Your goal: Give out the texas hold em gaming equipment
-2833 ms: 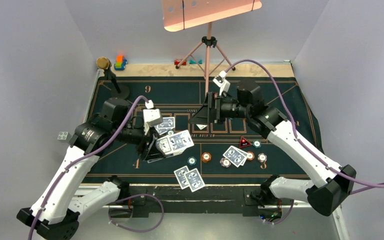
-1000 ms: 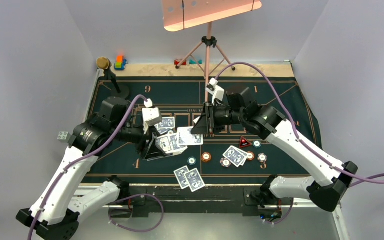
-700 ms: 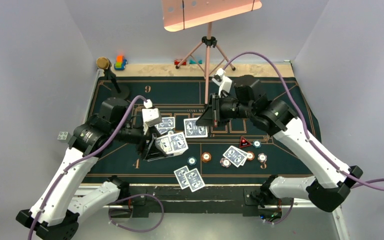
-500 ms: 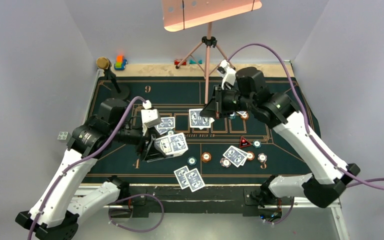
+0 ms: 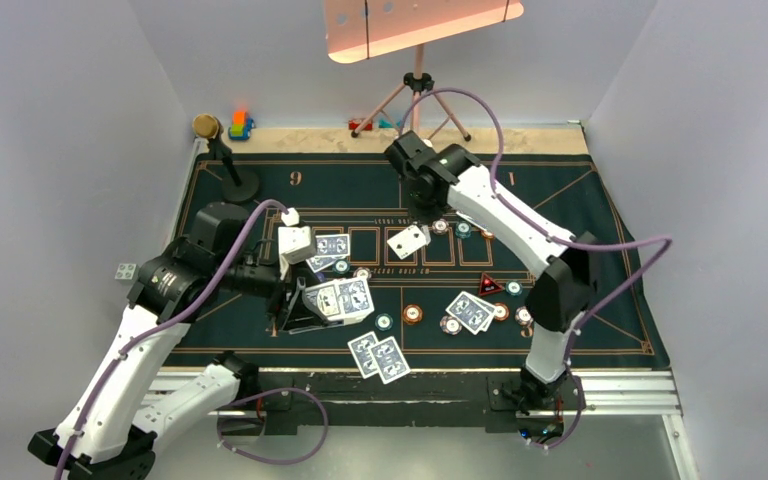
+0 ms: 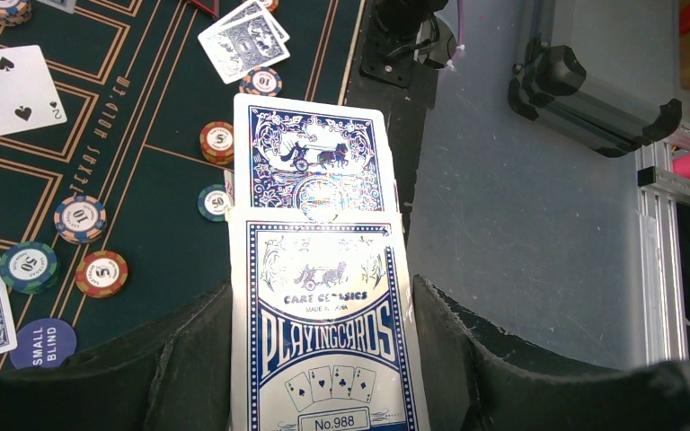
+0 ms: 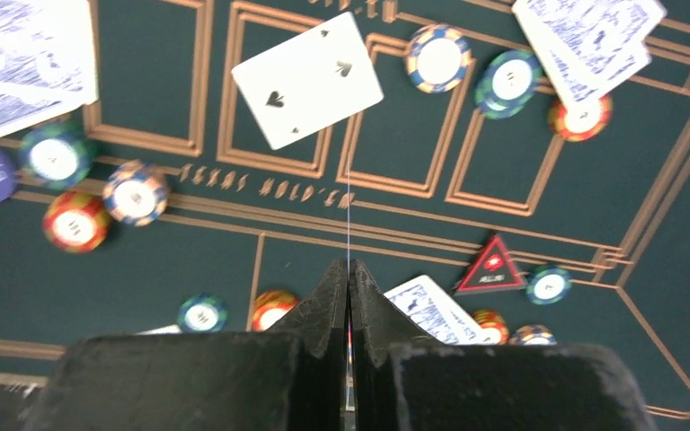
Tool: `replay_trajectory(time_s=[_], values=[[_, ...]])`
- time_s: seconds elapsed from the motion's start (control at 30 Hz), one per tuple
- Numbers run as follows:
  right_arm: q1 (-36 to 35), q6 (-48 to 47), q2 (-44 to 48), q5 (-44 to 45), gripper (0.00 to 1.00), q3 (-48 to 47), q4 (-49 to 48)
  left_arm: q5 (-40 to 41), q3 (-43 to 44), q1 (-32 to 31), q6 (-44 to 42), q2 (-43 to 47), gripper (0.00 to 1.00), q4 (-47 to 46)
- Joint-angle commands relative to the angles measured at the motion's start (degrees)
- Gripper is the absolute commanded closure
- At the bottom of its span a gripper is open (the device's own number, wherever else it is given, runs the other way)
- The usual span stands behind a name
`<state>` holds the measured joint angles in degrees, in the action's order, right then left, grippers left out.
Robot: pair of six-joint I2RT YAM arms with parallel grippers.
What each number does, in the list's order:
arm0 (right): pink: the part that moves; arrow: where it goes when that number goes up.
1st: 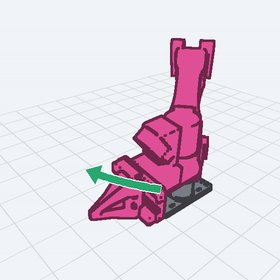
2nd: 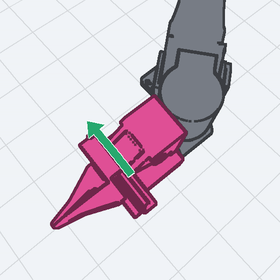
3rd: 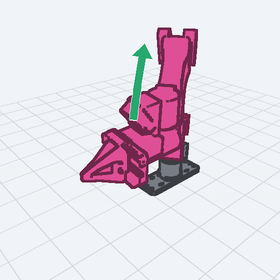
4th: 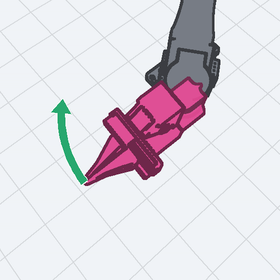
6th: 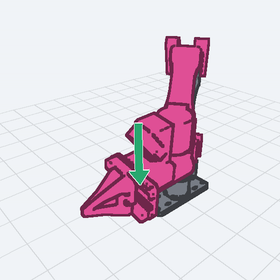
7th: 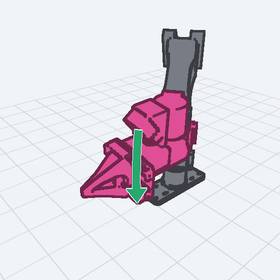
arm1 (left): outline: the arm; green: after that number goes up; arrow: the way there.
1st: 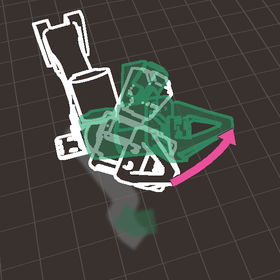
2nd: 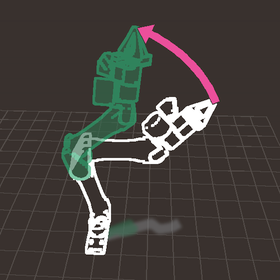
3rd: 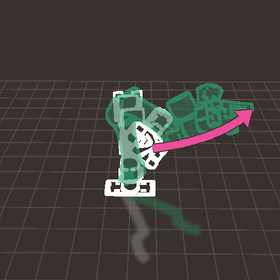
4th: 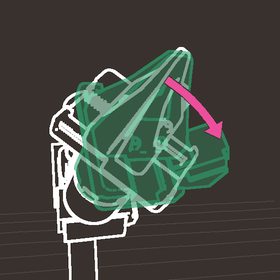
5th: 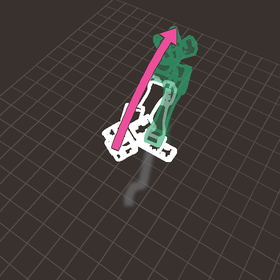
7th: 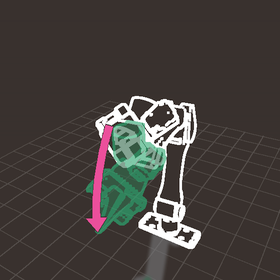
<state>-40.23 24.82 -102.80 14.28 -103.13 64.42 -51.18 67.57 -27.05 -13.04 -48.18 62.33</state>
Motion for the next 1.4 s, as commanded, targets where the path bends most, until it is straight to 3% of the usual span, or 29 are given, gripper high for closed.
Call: replay_trajectory(time_s=[0.0, 0.3, 0.53, 0.73, 0.93, 1.07, 1.37], values=[[-3.2, -1.0, -6.7, 18.1, 1.00, -6.9, 5.2, -2.9, 1.5, 0.3, -1.0, 0.5, 1.00, 0.1], [-8.2, 0.2, -26.5, 29.1, 1.00, -18.7, 8.8, -3.2, 2.5, 0.2, -1.4, 0.4, 1.00, 1.3], [-8.5, 0.7, -31.7, 35.2, 1.00, -18.1, 8.2, -3.5, 2.8, 0.2, -1.4, 0.1, 1.00, 1.6], [-8.5, 0.9, -33.3, 31.8, 1.00, -16.5, 4.9, -3.7, 3.6, 0.2, -1.4, -0.5, 1.00, 1.7], [-8.5, -0.2, -28.2, 19.9, 0.68, -10.9, -4.2, -3.0, 4.0, 0.3, -1.5, -0.7, 1.00, 2.1], [-8.3, 0.0, -27.5, 16.8, 0.46, -11.4, -4.2, -2.8, 4.2, 0.3, -1.6, -0.8, 1.00, 2.1], [-6.6, 1.5, -15.8, 5.0, 0.41, -7.6, -8.5, -2.3, 4.1, 0.2, -2.2, -0.5, 1.00, 2.5]])
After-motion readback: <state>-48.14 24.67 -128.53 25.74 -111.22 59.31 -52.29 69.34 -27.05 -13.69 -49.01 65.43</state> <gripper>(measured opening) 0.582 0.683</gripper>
